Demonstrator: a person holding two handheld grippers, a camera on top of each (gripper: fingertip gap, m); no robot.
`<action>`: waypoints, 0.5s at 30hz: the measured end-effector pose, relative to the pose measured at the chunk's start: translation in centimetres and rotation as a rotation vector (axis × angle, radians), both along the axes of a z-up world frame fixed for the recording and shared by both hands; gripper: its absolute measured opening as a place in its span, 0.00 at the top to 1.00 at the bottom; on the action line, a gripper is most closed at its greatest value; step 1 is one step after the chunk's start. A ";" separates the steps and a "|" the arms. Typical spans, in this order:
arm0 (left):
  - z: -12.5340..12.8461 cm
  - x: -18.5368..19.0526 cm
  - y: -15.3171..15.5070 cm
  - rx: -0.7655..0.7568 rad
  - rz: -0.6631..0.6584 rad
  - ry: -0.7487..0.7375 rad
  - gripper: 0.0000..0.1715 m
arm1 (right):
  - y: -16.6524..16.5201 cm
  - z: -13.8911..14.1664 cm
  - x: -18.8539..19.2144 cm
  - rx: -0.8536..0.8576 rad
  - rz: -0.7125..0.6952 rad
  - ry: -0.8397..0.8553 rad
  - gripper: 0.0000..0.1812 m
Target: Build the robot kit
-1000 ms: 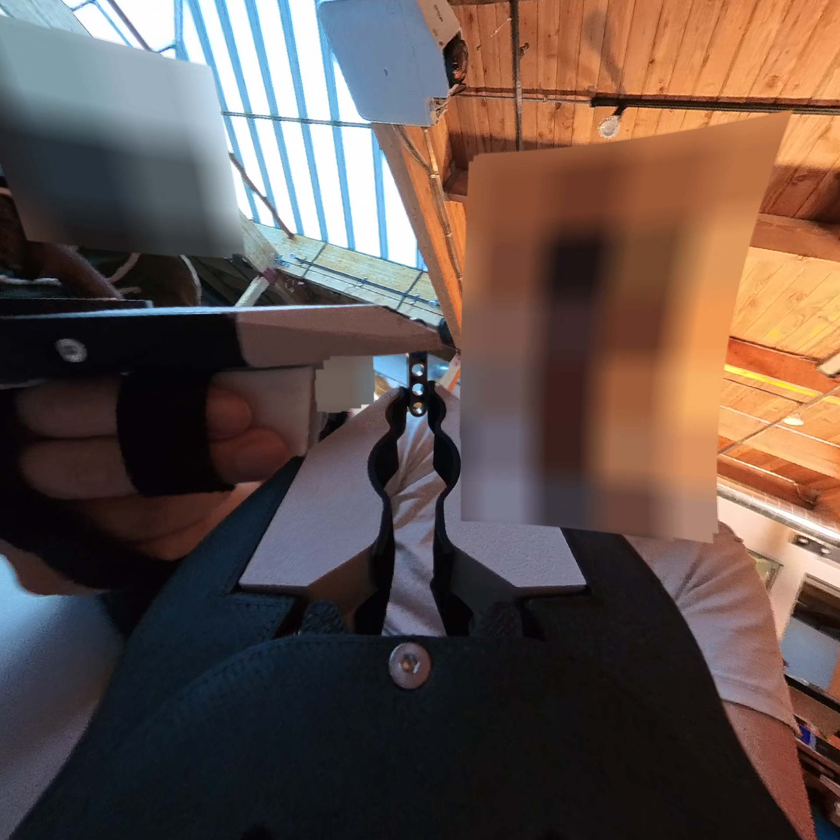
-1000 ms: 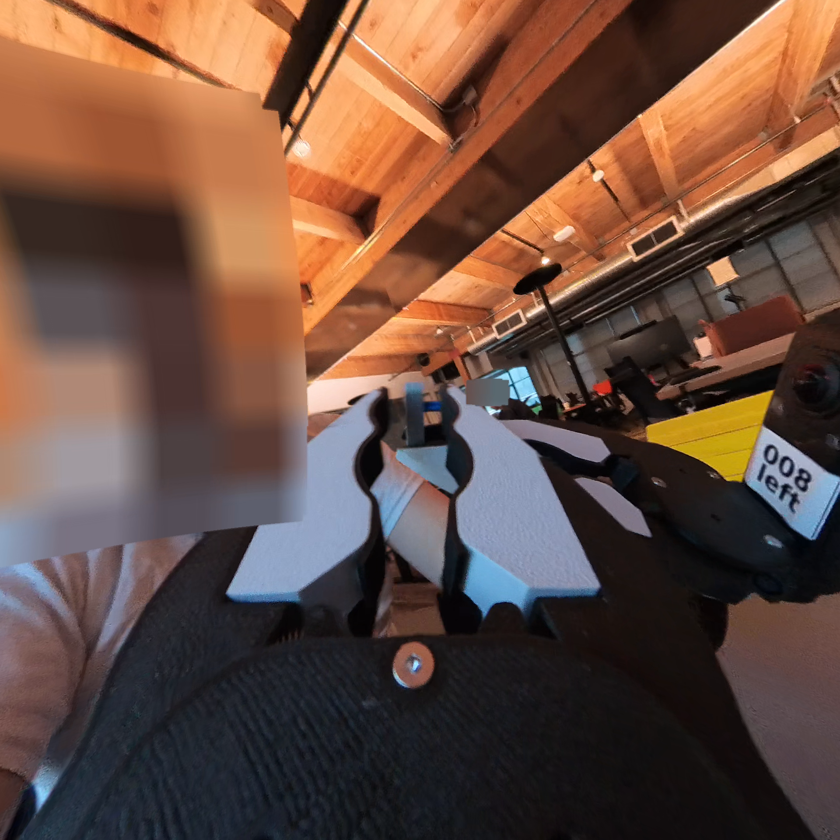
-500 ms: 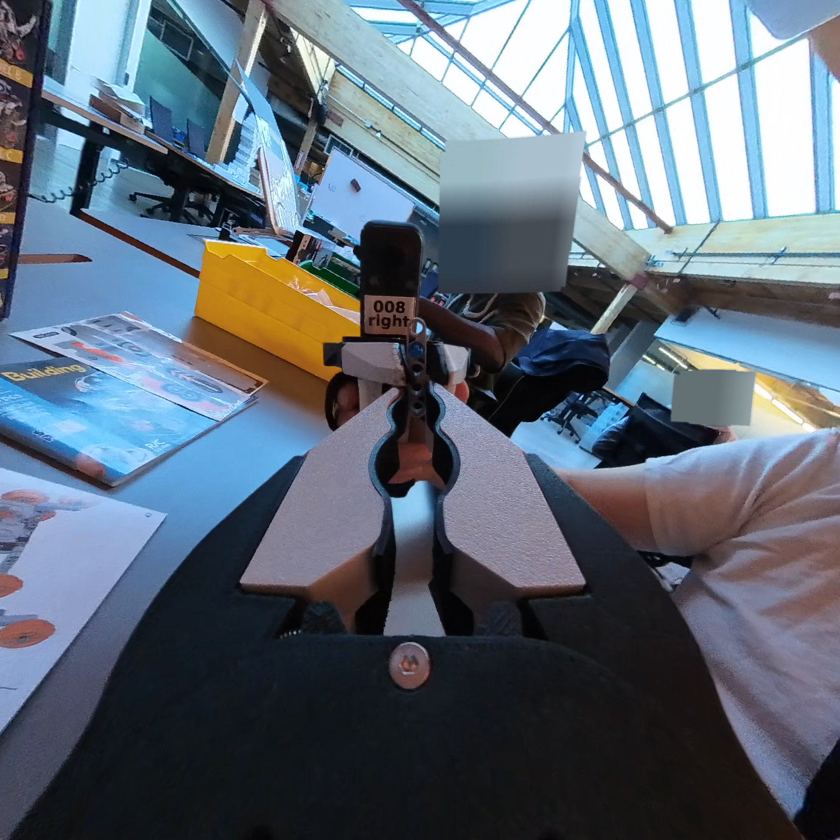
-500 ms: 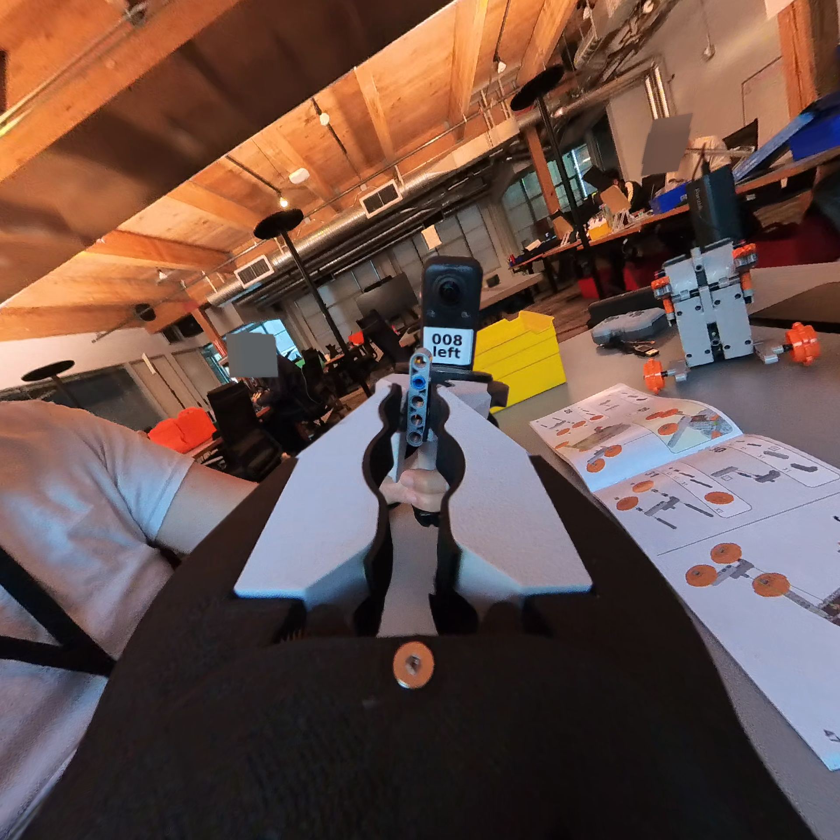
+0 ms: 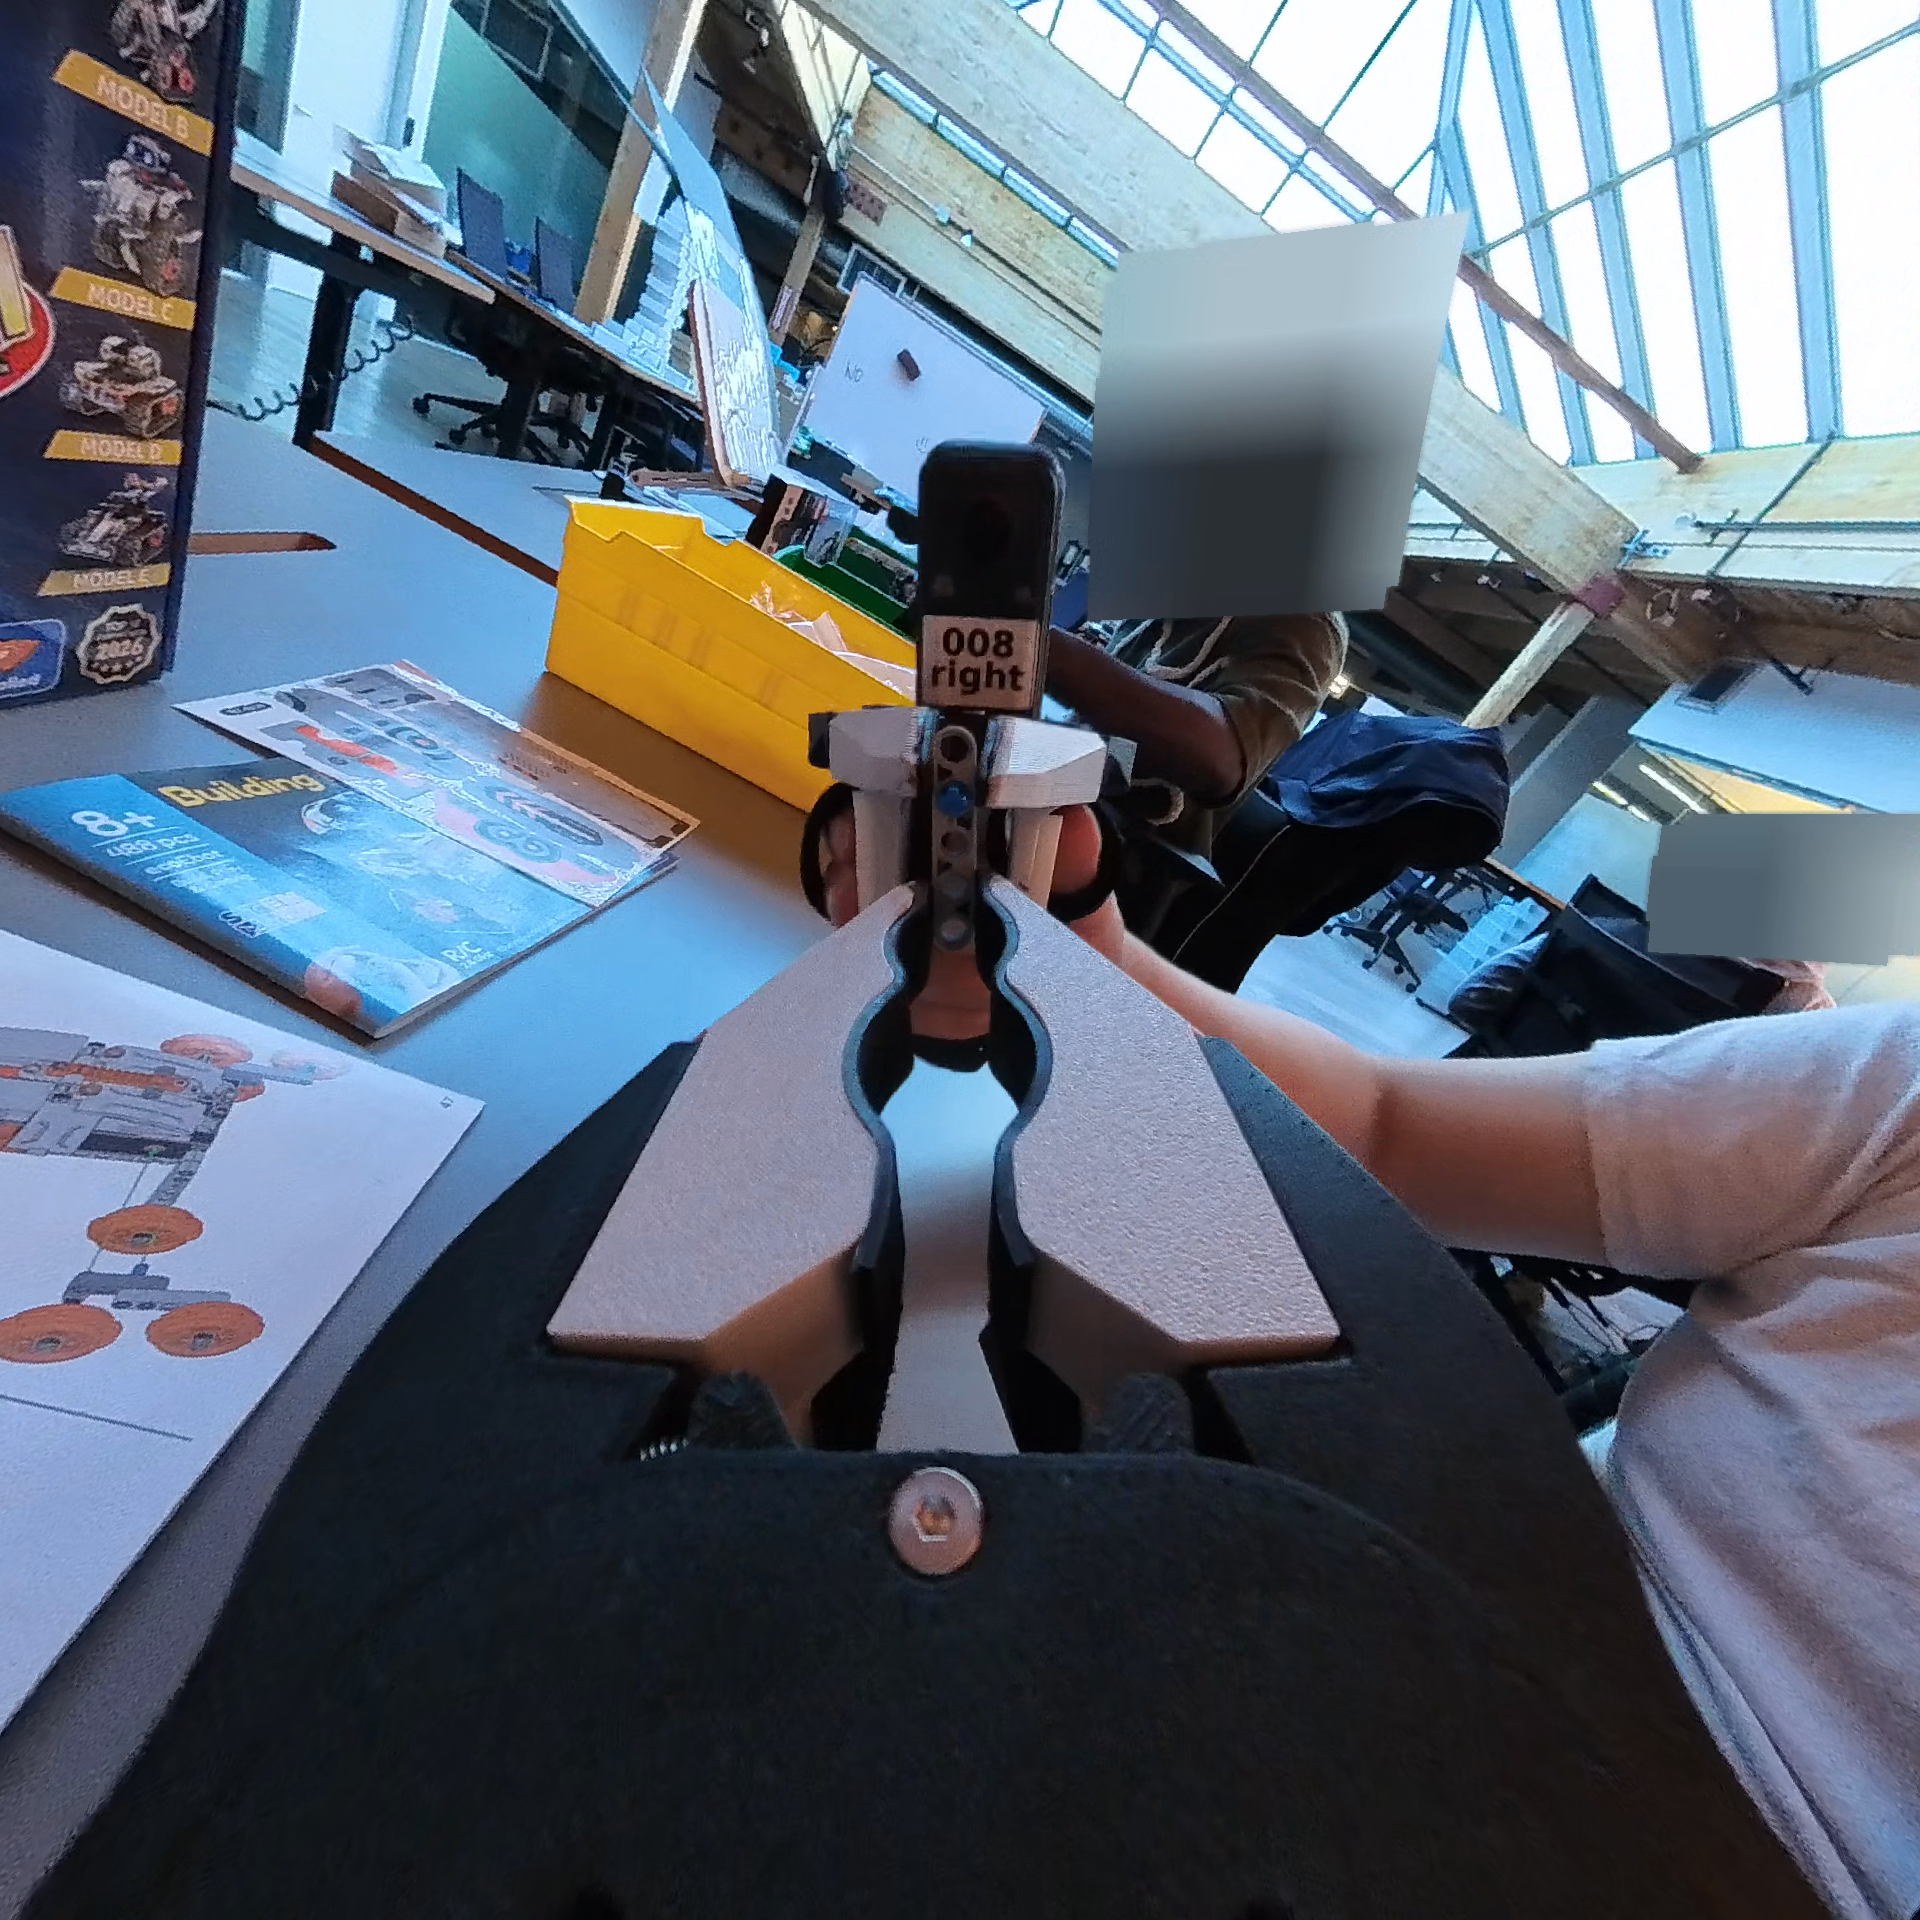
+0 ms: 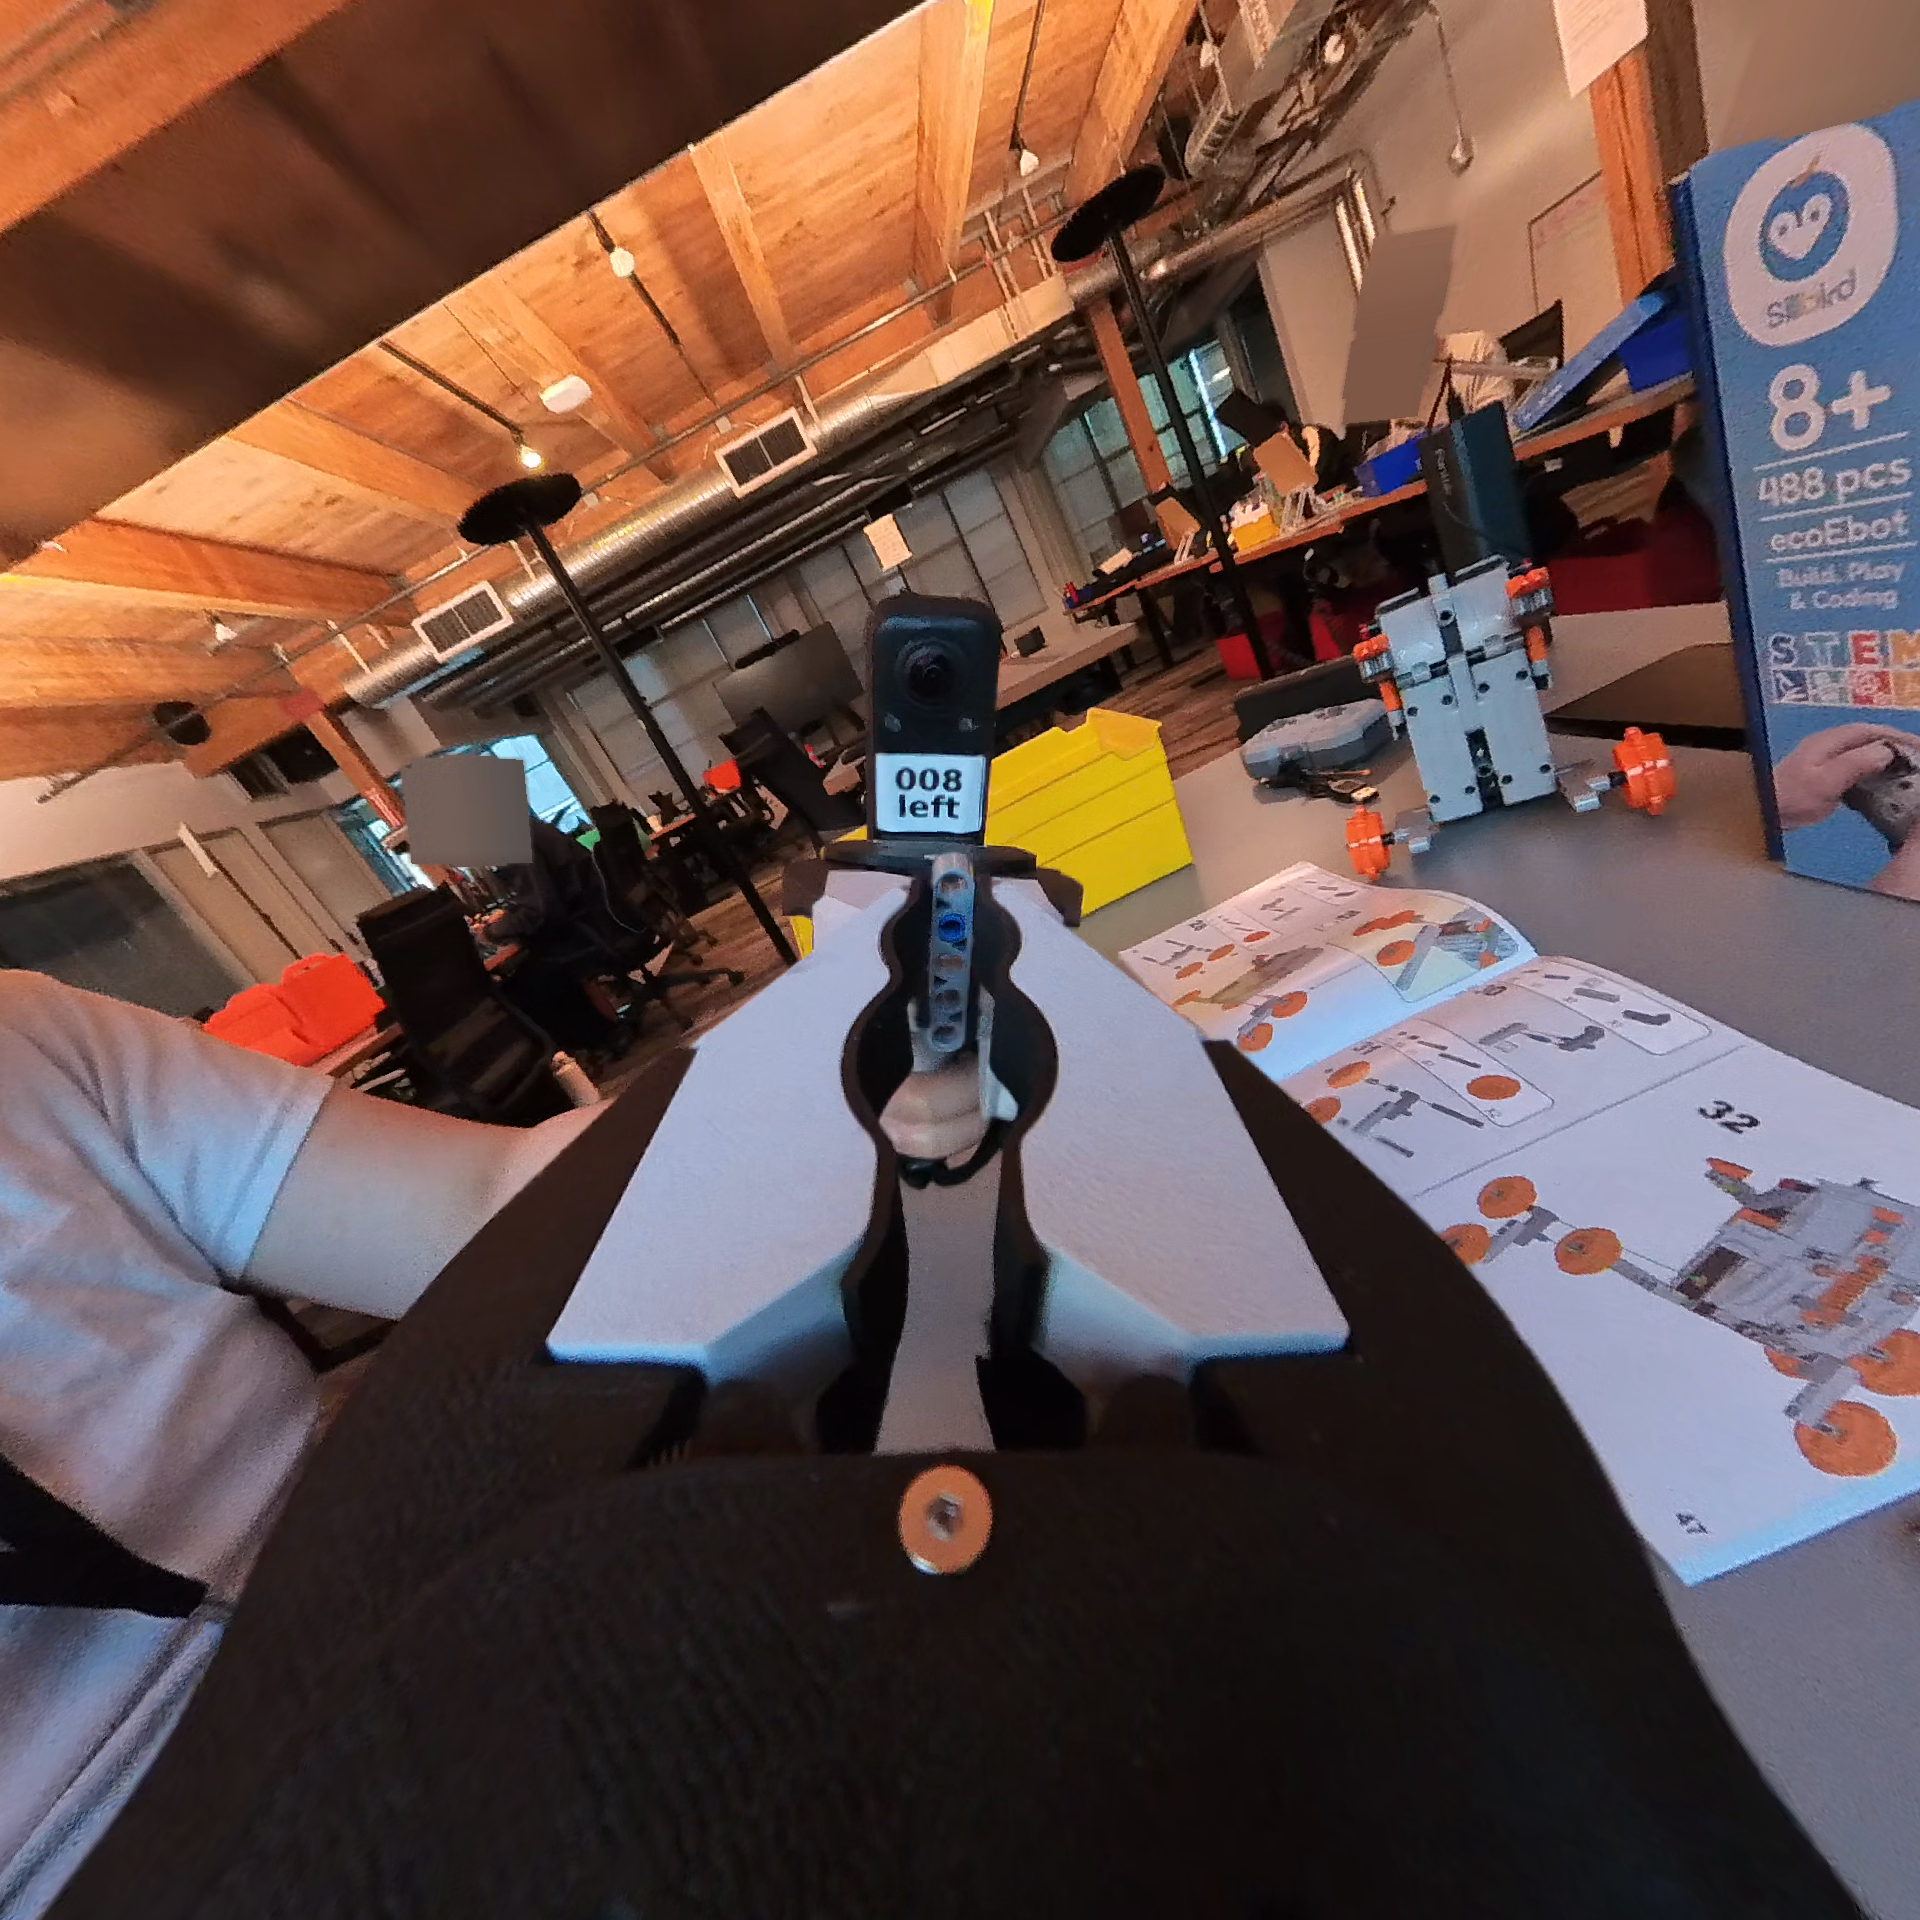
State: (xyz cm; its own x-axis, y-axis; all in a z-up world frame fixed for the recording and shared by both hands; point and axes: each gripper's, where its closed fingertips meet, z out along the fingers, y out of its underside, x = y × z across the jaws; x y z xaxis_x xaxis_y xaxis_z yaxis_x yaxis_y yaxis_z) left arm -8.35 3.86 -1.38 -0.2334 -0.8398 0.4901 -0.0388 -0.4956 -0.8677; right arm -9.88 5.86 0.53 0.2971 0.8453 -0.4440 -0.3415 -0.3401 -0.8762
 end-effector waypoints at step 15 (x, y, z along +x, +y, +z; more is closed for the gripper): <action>-13.4 -7.1 4.8 0.282 0.109 0.792 0.76 | 2.6 -6.8 2.7 -0.254 0.027 -0.122 0.96</action>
